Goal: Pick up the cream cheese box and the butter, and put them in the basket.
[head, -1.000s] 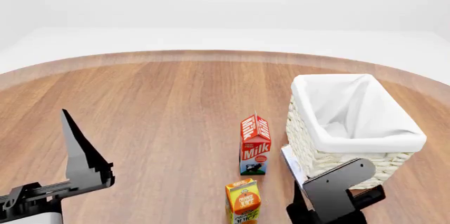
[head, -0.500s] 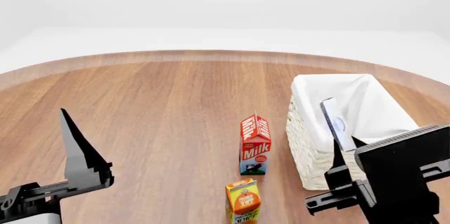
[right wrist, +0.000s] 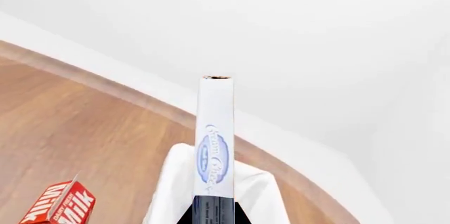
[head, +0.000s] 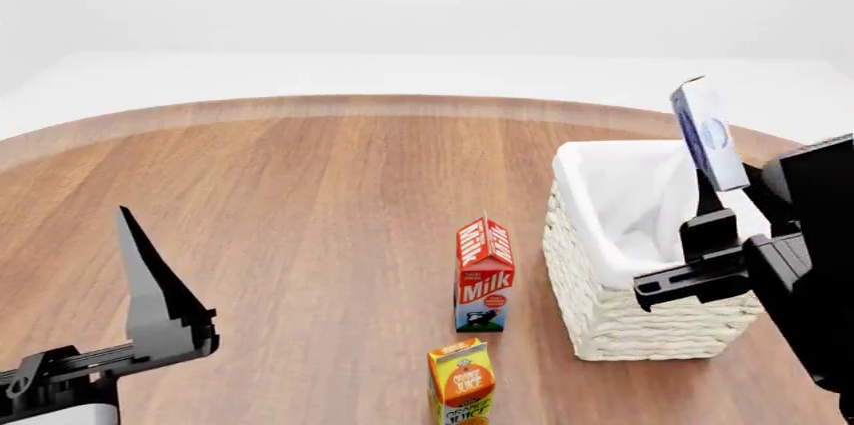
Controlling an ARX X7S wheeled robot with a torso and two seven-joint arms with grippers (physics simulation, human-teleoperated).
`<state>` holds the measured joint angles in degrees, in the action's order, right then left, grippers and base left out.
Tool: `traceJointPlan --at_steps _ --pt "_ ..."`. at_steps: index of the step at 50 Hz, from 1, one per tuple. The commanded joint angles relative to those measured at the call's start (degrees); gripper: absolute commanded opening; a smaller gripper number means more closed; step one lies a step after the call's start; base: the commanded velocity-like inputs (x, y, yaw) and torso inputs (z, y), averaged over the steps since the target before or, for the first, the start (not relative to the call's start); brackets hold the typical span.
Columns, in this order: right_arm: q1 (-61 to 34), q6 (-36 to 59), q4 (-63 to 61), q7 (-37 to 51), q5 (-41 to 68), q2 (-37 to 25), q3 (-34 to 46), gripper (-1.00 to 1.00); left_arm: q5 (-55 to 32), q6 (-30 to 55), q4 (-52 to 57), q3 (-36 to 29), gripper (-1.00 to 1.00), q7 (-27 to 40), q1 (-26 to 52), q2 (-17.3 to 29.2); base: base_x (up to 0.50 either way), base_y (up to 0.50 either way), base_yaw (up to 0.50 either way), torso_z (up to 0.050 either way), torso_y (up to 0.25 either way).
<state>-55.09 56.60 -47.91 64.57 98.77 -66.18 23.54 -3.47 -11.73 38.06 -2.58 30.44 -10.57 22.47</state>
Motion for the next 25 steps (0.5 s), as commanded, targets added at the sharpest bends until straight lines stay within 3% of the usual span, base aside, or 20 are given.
traceJointPlan --at_steps 1,10,25 --pt "-11.0 5.9 8.7 -3.3 4.7 1.6 0.6 -1.0 0.0 0.0 -0.2 -0.3 1.0 0.1 0.1 0.1 0.0 0.0 0.0 0.0 0.0" --pt "-18.0 9.9 16.3 -5.5 8.5 2.4 2.1 -1.0 -0.1 -0.1 -0.5 -0.4 1.0 0.1 0.3 0.2 0.0 0.0 0.0 0.0 0.001" --pt "-13.5 7.8 21.6 -10.9 10.1 1.4 1.9 -1.0 0.1 0.0 -0.6 -0.7 1.0 0.3 0.4 0.3 0.0 0.0 0.0 0.0 0.0"
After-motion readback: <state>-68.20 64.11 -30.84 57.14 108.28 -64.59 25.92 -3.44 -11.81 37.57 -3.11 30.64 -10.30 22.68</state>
